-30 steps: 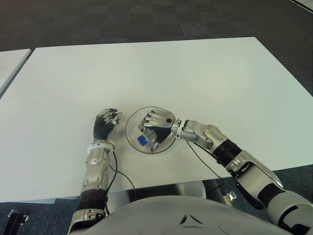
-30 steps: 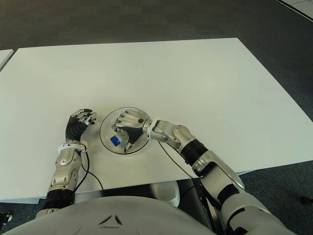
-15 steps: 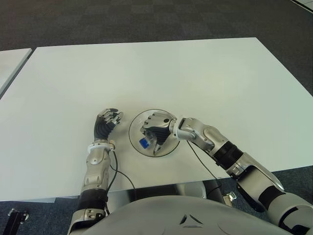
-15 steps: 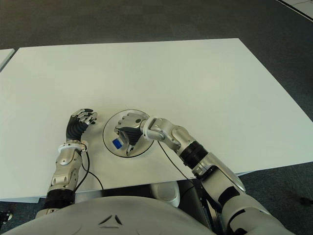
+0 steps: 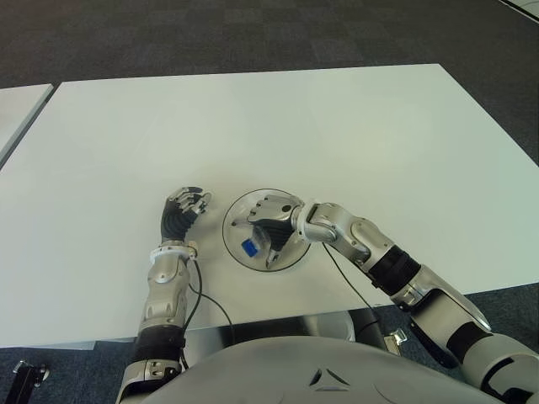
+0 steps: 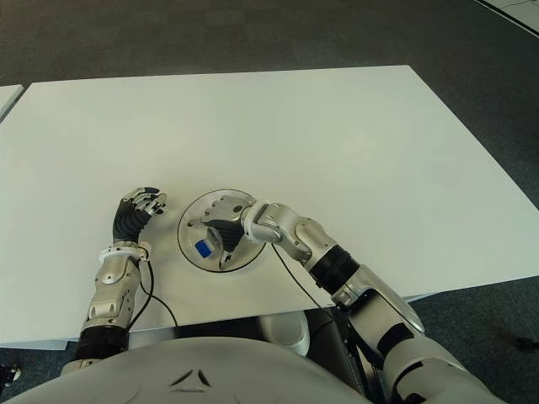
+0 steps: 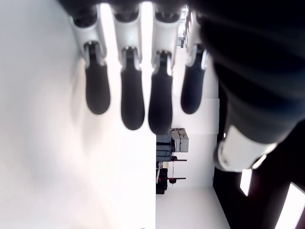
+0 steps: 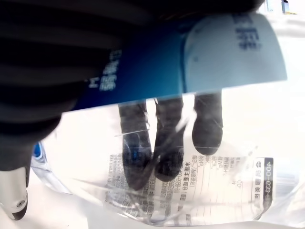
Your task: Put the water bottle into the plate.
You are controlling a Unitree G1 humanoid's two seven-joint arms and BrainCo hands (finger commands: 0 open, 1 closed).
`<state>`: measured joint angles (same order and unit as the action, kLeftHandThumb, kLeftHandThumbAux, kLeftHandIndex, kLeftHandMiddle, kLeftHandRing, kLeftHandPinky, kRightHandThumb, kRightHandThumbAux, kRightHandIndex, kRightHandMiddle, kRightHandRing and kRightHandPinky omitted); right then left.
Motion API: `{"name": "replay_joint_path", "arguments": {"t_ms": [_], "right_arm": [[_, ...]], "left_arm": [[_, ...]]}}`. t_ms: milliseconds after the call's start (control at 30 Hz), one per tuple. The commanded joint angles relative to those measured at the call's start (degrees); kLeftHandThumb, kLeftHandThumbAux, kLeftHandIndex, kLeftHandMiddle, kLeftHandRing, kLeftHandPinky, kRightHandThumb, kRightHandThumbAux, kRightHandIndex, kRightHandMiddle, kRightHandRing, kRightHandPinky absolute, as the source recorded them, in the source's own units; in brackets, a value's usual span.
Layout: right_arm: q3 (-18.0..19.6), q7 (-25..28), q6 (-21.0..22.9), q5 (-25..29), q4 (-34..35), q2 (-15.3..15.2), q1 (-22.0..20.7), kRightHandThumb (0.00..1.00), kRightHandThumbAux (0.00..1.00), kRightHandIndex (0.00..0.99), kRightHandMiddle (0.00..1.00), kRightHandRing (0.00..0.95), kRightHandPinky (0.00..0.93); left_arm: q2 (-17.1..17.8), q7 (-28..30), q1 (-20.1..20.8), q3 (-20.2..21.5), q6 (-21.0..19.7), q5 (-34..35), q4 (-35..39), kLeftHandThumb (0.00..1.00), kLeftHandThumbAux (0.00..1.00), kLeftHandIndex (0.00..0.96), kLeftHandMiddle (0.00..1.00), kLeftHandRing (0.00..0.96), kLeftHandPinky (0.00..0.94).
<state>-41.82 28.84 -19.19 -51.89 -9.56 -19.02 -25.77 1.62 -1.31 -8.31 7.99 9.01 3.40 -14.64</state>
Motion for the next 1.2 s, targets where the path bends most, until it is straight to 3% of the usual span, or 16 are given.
{"name": "replay_joint_path", "arguments": {"t_ms": [33, 167, 467, 600, 833, 1000, 1200], "right_arm": [[-0.8, 2.0, 0.5, 0.5, -0.8, -0.1, 0.4, 0.018, 0.717, 0.005, 0.006, 0.004, 0.005], [-0.6, 1.2, -0.6, 1.6, -1.3, 0.1, 0.4, 0.003, 0.688, 0.001, 0.001, 0.0, 0.0], [0.2, -8.3, -3.2, 1.3, -1.8, 0.1, 2.6, 0.0, 0.641, 0.0, 0.0, 0.0, 0.0], [0.5, -17.8, -6.6, 0.3, -3.5, 0.1, 3.5, 0.0, 0.619, 0.0, 0.0, 0.0, 0.0], [1.0, -29.7, -10.8, -1.1, -6.3, 0.6, 3.9, 0.0, 0.56, 0.0, 0.0, 0.0, 0.0], [0.6, -42.1, -12.8, -5.1, -8.3, 0.6, 3.7, 0.0, 0.51, 0.0, 0.0, 0.0, 0.0], [-0.5, -60.7, -12.0, -12.1, -12.0, 1.3, 2.8, 0.013, 0.456, 0.0, 0.0, 0.0, 0.0]], "left_arm": [[-0.7, -0.3, -2.9, -0.3, -4.7, 0.0, -3.2, 0.705, 0.713, 0.43, 0.558, 0.528, 0.507], [-0.7, -0.7, -2.9, -0.3, -5.2, -0.3, -3.1, 0.703, 0.714, 0.428, 0.555, 0.524, 0.501], [-0.7, -1.0, -3.3, -0.8, -5.4, -1.1, -2.3, 0.702, 0.715, 0.426, 0.54, 0.51, 0.495], [-0.6, -0.8, -3.6, -1.0, -5.5, -1.7, -1.8, 0.699, 0.716, 0.424, 0.52, 0.499, 0.481], [-0.9, -1.2, -3.9, -0.7, -6.7, -2.1, -1.0, 0.695, 0.716, 0.422, 0.508, 0.492, 0.48], [-1.0, -1.4, -4.0, -0.7, -6.6, -2.4, -0.8, 0.694, 0.715, 0.422, 0.518, 0.496, 0.484], [-1.0, -1.9, -4.1, -0.9, -6.8, -3.3, -0.6, 0.692, 0.714, 0.422, 0.513, 0.488, 0.475]]}}
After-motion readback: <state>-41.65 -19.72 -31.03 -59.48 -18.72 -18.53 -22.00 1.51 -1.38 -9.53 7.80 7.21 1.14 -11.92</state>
